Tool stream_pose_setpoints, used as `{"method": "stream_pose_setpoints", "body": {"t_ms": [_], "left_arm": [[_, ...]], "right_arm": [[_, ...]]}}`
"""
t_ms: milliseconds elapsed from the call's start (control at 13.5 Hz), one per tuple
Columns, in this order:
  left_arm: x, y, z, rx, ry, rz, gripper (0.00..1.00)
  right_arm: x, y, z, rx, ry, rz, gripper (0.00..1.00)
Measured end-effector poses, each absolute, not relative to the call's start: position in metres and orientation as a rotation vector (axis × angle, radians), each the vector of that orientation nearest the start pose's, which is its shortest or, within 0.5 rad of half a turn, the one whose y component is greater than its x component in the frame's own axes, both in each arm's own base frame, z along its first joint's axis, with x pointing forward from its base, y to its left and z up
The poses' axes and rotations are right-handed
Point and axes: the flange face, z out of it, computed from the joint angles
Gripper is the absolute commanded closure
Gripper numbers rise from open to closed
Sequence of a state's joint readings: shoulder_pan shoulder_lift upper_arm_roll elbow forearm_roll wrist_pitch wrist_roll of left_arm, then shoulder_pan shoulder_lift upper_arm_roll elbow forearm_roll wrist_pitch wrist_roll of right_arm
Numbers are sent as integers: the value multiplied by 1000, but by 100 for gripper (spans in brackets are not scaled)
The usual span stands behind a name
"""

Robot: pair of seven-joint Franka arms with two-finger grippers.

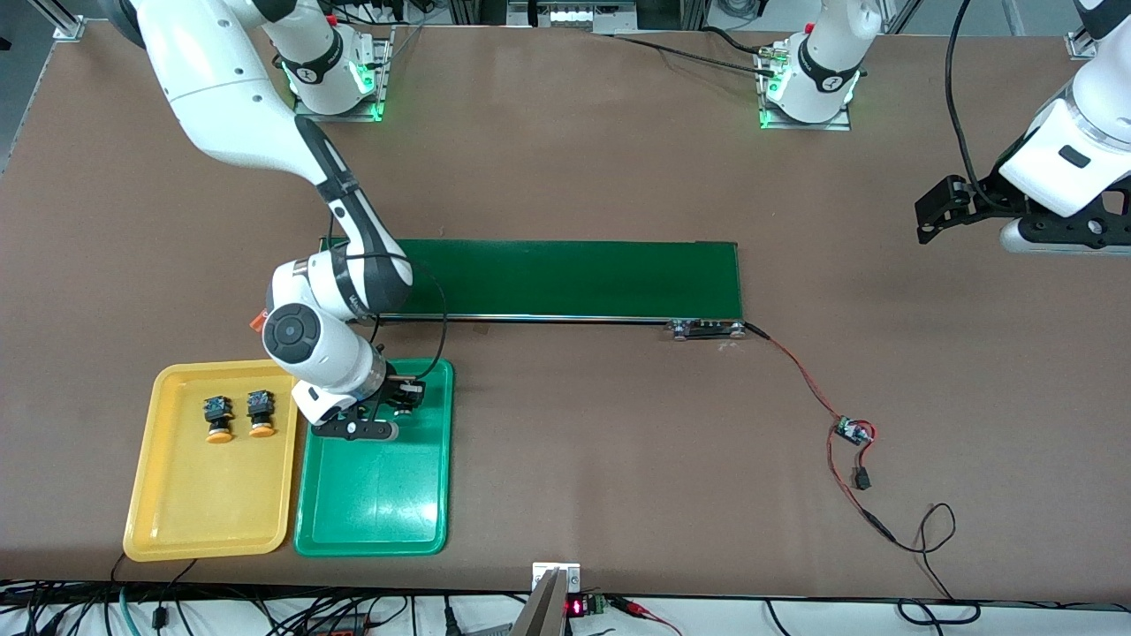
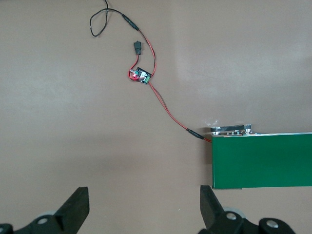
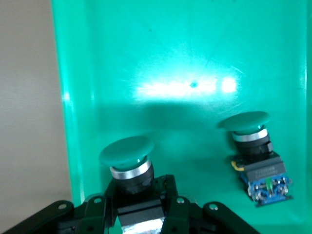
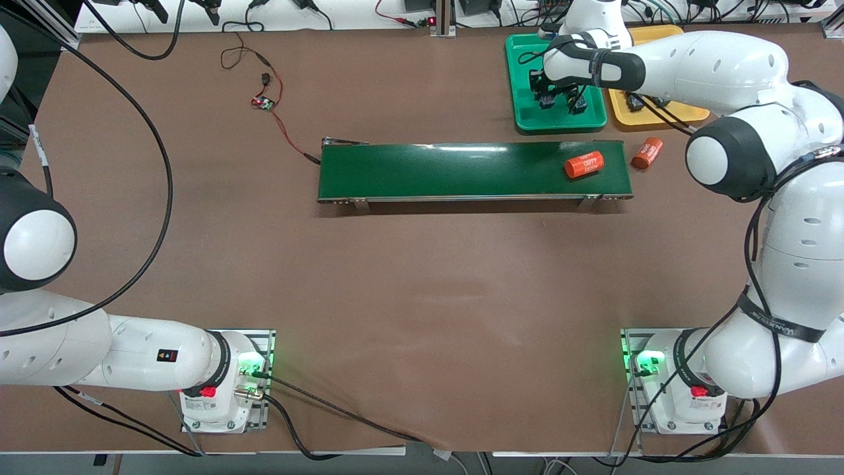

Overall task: Sort buttons by color to trays
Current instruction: 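Release the green button beside the other one in the green tray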

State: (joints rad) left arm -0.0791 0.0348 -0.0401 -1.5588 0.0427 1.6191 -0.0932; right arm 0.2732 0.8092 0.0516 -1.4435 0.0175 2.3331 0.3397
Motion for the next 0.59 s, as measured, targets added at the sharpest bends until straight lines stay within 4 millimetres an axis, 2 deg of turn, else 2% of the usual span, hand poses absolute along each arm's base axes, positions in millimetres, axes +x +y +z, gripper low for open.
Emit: {"method": "stream_pose_setpoints", "body": {"t_ms": [74, 148, 222, 369, 591], "left_arm": [[567, -63, 615, -3103, 42, -46, 0], [567, -63, 615, -3103, 42, -45, 0], [567, -62, 614, -3103, 40, -45, 0], [569, -57, 611, -3102, 25, -36, 0], [574, -37, 604, -3101, 32, -14, 0]], "right_arm": [[696, 227, 205, -3068, 66, -82, 86], [696, 228, 197, -3069, 66, -78, 21], [697, 227, 191, -3069, 68, -78, 0], [699, 225, 190, -3071, 73, -85, 0], [707, 220, 212, -3073, 84, -95, 0]]}}
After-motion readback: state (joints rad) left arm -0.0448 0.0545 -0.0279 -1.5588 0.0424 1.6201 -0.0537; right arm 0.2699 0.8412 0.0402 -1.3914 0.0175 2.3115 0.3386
